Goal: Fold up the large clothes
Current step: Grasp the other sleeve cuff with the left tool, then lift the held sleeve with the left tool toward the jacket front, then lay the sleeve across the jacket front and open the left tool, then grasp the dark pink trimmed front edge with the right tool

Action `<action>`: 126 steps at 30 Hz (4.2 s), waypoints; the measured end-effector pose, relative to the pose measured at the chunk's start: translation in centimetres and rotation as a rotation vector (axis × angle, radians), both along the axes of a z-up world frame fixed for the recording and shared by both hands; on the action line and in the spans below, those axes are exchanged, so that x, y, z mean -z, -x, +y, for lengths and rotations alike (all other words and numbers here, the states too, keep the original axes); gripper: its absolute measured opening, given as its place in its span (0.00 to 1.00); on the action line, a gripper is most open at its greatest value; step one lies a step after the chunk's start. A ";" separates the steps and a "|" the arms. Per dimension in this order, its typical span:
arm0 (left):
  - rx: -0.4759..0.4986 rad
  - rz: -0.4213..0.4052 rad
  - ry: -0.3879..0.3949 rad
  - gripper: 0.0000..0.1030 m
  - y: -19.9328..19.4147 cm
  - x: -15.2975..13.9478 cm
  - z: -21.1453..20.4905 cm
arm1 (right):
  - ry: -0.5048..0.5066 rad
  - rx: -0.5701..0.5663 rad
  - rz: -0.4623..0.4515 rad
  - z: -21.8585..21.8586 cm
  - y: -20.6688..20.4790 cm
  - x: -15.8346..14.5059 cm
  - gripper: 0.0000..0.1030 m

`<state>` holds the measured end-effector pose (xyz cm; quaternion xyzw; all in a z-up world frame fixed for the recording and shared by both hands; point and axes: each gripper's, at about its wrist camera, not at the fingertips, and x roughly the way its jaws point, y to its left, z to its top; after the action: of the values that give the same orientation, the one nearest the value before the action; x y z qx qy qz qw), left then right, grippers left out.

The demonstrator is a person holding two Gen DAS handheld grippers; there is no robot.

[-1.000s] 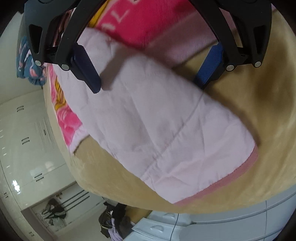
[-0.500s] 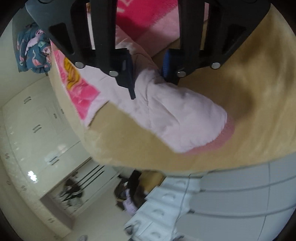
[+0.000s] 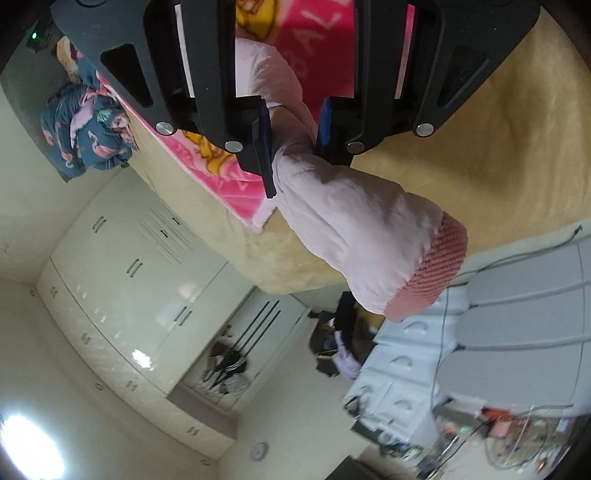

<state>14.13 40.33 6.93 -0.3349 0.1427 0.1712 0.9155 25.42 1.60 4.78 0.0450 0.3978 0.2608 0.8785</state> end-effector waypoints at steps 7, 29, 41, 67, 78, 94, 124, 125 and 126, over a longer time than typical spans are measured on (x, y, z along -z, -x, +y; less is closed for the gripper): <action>0.049 -0.033 -0.050 0.11 0.0 -3.3 -3.5 | -0.039 0.056 -0.011 -4.4 1.0 -1.8 0.96; 0.202 -0.071 -0.212 0.11 -2.8 -10.2 -14.2 | -0.141 0.147 -0.009 -12.7 2.9 -3.1 0.96; 0.300 -0.077 -0.276 0.11 -5.1 -11.6 -21.0 | -0.198 0.204 -0.002 -17.3 3.6 -2.6 0.96; 0.523 -0.064 -0.360 0.11 -9.4 -10.9 -32.9 | -0.268 0.319 0.011 -25.2 4.4 -1.2 0.96; 0.635 -0.017 -0.399 0.11 -11.9 -8.4 -38.7 | -0.282 0.387 0.020 -28.7 4.5 -0.2 0.96; 0.853 0.167 -0.482 0.18 -14.1 1.2 -47.4 | -0.318 0.492 0.059 -33.1 4.6 2.1 0.96; 0.972 0.453 -0.470 0.91 -9.9 6.9 -44.2 | -0.309 0.521 0.122 -33.1 3.9 3.8 0.96; 0.954 0.449 -0.468 0.91 -10.0 6.6 -43.4 | -0.310 0.507 0.130 -32.5 3.7 4.0 0.96; 0.922 0.446 -0.462 0.91 -10.1 6.1 -42.0 | -0.310 0.486 0.145 -31.7 3.3 4.3 0.96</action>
<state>24.24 -1.69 0.88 0.0157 0.4231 -0.1531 0.8929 22.12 -30.07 0.48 0.2910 0.3926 0.0966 0.8671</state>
